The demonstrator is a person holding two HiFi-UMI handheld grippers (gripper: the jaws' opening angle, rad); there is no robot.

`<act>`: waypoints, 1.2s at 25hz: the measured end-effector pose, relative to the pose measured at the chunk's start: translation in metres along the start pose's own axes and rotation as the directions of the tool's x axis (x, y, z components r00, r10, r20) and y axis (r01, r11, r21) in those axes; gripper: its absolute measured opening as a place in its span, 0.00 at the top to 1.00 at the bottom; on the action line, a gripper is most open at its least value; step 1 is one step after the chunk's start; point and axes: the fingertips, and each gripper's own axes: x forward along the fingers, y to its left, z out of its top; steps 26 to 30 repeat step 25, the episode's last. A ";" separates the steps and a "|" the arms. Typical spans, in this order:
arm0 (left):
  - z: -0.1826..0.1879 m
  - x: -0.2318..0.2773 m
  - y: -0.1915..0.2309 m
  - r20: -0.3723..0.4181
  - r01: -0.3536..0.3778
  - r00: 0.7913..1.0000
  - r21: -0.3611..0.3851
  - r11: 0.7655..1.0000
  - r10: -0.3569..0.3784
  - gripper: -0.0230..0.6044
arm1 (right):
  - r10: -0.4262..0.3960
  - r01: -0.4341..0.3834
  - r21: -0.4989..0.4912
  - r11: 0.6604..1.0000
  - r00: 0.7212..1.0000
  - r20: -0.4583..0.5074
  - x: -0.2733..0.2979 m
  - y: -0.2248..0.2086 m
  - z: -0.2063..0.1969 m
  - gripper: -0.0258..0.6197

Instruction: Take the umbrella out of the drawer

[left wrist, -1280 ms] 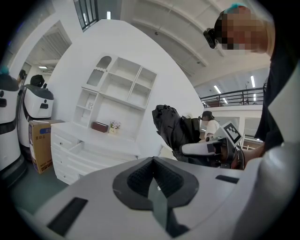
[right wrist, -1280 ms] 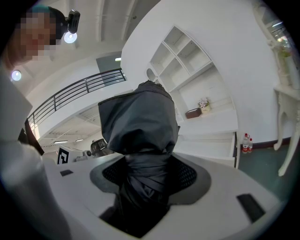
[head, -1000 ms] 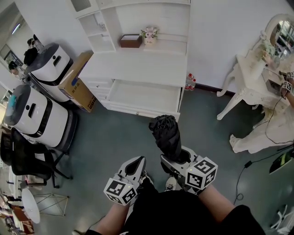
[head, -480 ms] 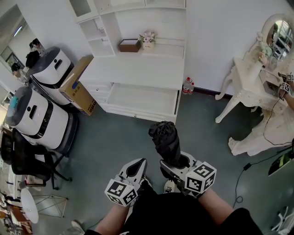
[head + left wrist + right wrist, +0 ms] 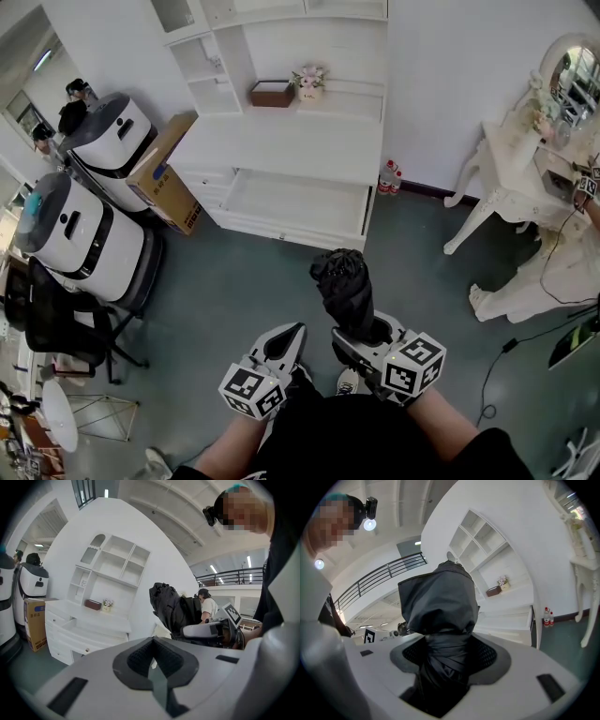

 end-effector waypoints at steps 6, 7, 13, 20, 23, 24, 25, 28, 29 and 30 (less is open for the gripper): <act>0.002 -0.003 0.003 -0.001 -0.007 1.000 0.000 1.000 0.007 0.96 | 0.002 -0.002 0.005 1.000 1.000 -0.004 0.004 0.001 0.000 0.58; 0.002 -0.004 0.004 0.000 -0.009 1.000 0.000 1.000 0.009 0.96 | 0.002 -0.002 0.006 1.000 1.000 -0.005 0.005 0.001 0.000 0.57; 0.002 -0.007 0.008 -0.003 -0.017 1.000 0.000 1.000 0.017 0.96 | 0.002 -0.002 0.011 1.000 1.000 -0.012 0.008 0.001 -0.002 0.58; 0.000 -0.007 0.008 -0.006 -0.015 1.000 -0.001 1.000 0.015 0.96 | 0.001 -0.001 0.010 1.000 1.000 -0.013 0.008 0.000 -0.003 0.57; 0.000 -0.006 0.007 -0.006 -0.015 1.000 -0.001 1.000 0.015 0.96 | -0.001 0.001 0.013 1.000 1.000 -0.012 0.007 0.000 -0.003 0.57; -0.001 -0.006 0.007 -0.005 -0.015 1.000 -0.001 1.000 0.015 0.96 | -0.002 0.002 0.014 1.000 1.000 -0.012 0.006 -0.001 -0.004 0.57; -0.001 -0.006 0.006 -0.005 -0.014 1.000 -0.001 1.000 0.014 0.96 | -0.002 0.003 0.015 1.000 1.000 -0.011 0.006 -0.001 -0.004 0.57; -0.001 -0.006 0.006 -0.005 -0.014 1.000 -0.001 1.000 0.014 0.96 | -0.002 0.003 0.015 1.000 1.000 -0.011 0.006 -0.001 -0.004 0.57; -0.001 -0.006 0.006 -0.005 -0.014 1.000 -0.001 1.000 0.014 0.96 | -0.002 0.003 0.015 1.000 1.000 -0.011 0.006 -0.001 -0.004 0.57; -0.001 -0.006 0.006 -0.005 -0.014 1.000 -0.001 1.000 0.014 0.96 | -0.002 0.003 0.015 1.000 1.000 -0.011 0.006 -0.001 -0.004 0.57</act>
